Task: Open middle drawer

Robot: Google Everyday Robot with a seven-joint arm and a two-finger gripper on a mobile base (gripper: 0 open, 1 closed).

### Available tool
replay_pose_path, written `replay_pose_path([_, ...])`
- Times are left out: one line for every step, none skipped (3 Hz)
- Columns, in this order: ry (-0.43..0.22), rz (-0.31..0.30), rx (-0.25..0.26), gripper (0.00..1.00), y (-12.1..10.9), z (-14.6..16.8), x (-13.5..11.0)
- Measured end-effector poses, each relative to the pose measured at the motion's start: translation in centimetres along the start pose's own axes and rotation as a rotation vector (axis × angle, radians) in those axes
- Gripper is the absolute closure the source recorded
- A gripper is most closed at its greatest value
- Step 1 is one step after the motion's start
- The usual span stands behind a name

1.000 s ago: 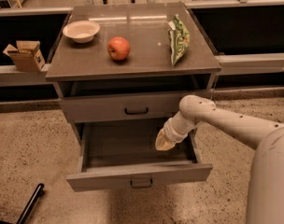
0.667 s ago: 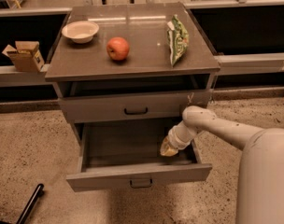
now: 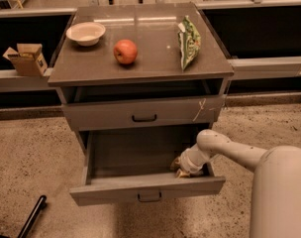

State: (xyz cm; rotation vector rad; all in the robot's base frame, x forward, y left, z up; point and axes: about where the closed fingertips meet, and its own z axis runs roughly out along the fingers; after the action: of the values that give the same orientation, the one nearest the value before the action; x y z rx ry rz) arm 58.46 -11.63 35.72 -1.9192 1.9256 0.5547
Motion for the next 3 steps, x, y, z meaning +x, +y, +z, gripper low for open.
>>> replay_pose_path([0.0,0.0,0.0,0.04,-0.1,0.0,0.0])
replay_pose_path([-0.006,-0.047,-0.099,0.0,2.7,-1.0,-1.8])
replay_pose_path([-0.018,-0.134,-0.249,0.0,6.9,-3.4,-5.0])
